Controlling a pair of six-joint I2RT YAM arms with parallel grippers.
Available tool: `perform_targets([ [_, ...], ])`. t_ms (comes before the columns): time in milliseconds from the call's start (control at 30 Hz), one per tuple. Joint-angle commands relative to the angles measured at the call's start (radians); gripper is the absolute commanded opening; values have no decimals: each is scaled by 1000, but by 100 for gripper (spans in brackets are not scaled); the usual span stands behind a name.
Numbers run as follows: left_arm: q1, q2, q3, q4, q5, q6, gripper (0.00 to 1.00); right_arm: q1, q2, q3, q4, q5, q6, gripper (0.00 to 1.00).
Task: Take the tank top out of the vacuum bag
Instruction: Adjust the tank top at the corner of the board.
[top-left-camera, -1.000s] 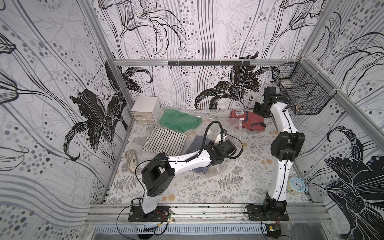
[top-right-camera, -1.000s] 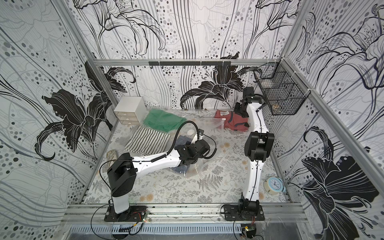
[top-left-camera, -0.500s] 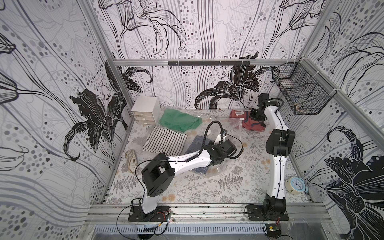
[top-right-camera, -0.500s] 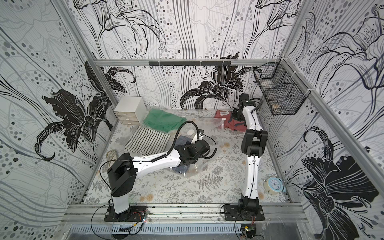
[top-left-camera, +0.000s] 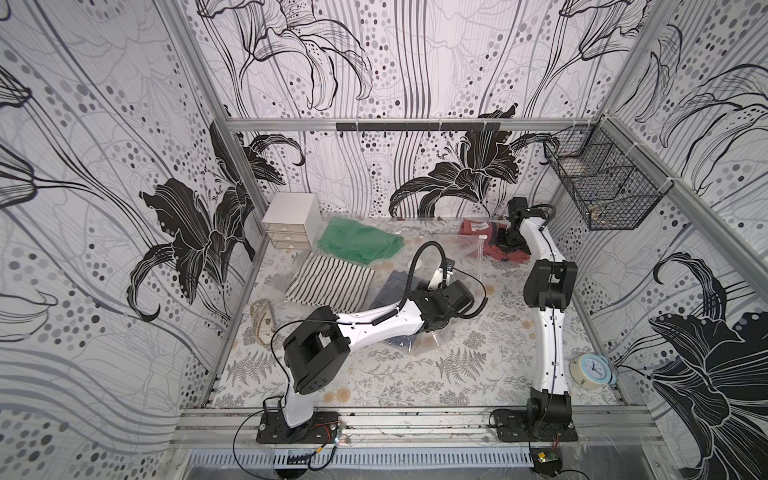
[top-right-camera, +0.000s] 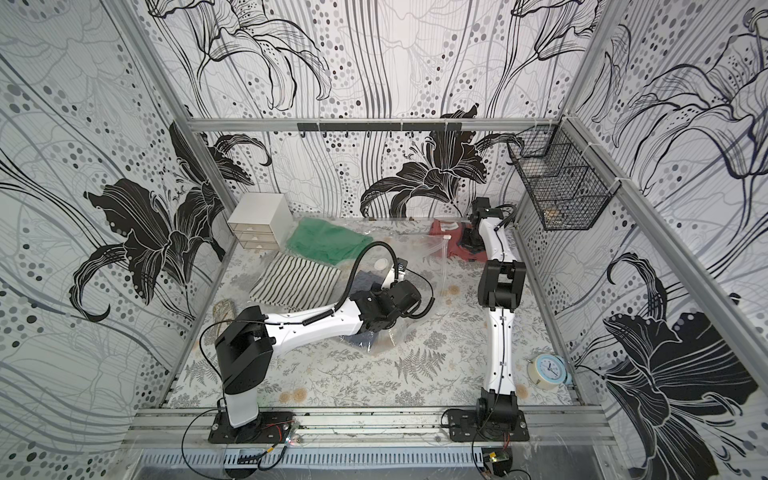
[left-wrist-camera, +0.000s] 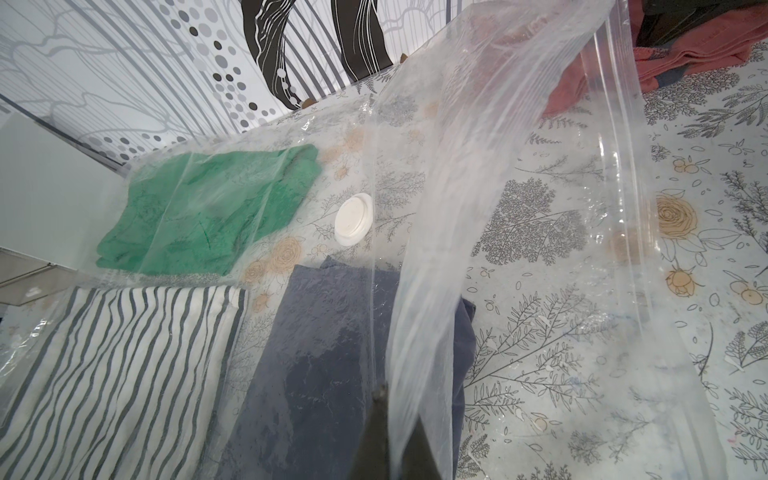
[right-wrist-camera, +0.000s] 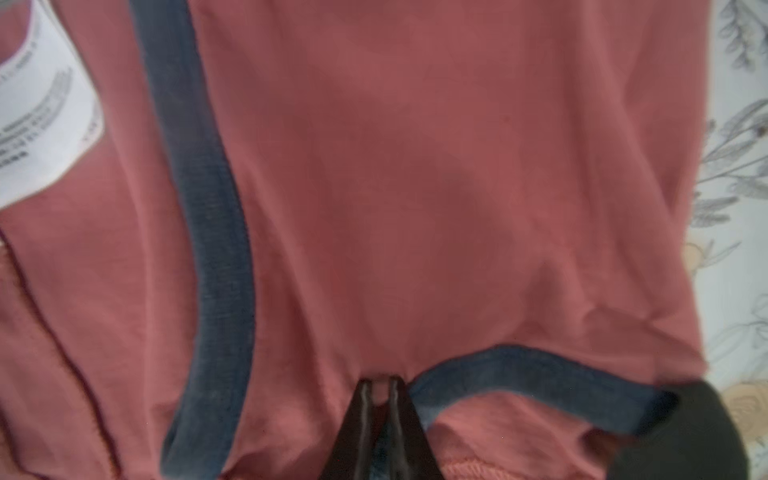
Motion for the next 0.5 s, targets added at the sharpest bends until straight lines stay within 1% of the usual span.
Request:
perform_targets([
  [0, -5, -31, 1, 13, -46, -16, 0, -23, 28, -6, -70, 57, -41, 12],
  [100, -5, -37, 0, 10, -47, -10, 0, -43, 31, 0, -54, 84, -81, 12],
  [233, -4, -40, 3, 6, -51, -4, 0, -67, 66, 80, -37, 125, -158, 12],
  [367, -5, -38, -1, 11, -57, -5, 0, -76, 82, 138, -28, 82, -207, 15],
  [467, -4, -21, 10, 16, -53, -4, 0, -57, 47, 113, -7, 38, -189, 16],
])
